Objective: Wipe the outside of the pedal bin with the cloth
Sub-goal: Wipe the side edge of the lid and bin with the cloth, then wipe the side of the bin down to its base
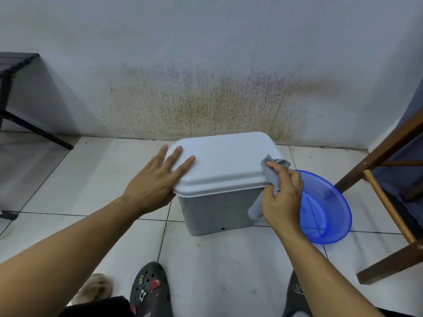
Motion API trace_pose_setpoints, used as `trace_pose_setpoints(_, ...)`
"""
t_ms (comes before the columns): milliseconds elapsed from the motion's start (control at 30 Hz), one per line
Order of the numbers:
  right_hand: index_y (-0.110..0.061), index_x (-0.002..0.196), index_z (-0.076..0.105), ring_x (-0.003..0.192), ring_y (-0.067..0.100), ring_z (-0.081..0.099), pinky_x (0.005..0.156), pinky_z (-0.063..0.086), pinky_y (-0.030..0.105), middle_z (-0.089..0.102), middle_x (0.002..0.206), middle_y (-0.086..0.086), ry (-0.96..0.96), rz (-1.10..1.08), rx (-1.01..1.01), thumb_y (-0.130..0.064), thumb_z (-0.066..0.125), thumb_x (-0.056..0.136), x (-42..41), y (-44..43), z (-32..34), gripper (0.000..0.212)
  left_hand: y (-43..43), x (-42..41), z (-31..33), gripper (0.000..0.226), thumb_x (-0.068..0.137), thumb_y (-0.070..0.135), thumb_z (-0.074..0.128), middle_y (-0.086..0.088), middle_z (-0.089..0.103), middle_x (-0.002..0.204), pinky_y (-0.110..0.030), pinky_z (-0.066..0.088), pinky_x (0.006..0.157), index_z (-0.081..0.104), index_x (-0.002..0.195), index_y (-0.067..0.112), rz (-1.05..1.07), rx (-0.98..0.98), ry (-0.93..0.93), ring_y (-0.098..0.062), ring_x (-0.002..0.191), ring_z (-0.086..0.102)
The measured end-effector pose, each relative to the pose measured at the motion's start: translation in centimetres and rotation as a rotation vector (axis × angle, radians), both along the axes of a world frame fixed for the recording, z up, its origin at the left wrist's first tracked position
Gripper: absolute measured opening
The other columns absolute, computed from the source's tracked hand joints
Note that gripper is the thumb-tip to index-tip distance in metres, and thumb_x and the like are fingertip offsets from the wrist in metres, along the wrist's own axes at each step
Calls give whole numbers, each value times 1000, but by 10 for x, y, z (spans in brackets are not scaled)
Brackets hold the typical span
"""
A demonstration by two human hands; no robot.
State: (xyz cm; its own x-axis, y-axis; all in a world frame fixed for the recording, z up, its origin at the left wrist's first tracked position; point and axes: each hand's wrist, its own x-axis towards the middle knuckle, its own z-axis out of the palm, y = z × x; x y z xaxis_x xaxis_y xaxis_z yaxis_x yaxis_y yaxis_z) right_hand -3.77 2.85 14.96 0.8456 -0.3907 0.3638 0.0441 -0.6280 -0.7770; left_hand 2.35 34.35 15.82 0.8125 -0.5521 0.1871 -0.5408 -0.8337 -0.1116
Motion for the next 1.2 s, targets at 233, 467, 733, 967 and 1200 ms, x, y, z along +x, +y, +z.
trace_pose_setpoints(233, -35, 130, 54, 113, 8, 53, 92, 44, 25, 54, 127, -10, -48, -80, 228, 1, 53, 88, 19, -3, 17, 55, 0, 34, 10, 85, 94, 22, 65, -17, 16, 167, -61, 55, 86, 9, 156, 33, -50, 15, 70, -55, 147, 19)
trace_pose_setpoints(467, -33, 134, 48, 98, 15, 50, 73, 38, 22, 60, 120, 6, 101, -237, 230, -23, 58, 97, 43, 0, -20, 40, 3, 107, 27, 71, 98, 26, 51, -4, 17, 165, -61, 43, 106, 11, 157, 31, -136, -96, 191, -41, 145, 27)
trace_pose_setpoints(733, -32, 141, 53, 106, 25, 52, 77, 39, 27, 49, 124, 4, 55, -210, -55, -29, 62, 96, 96, 6, -43, 46, -6, 156, 21, 66, 94, 22, 56, -5, 40, 155, -45, 45, 105, 28, 154, 24, -77, -254, 287, -30, 131, 49)
trace_pose_setpoints(967, -32, 151, 38, 106, 31, 52, 81, 52, 40, 47, 140, 8, 209, -124, -214, -18, 54, 97, 91, 23, -77, 58, -26, 166, 10, 65, 91, 3, 52, 1, 44, 150, -49, 51, 82, 33, 147, 29, 136, -254, 218, -39, 104, 59)
trace_pose_setpoints(1200, -20, 142, 52, 109, 32, 58, 82, 52, 41, 55, 127, 10, -2, -160, -79, -12, 61, 95, 112, 15, -62, 48, -30, 174, 11, 67, 87, 0, 51, 1, 45, 147, -44, 46, 79, 36, 147, 28, 118, -294, 212, -40, 101, 58)
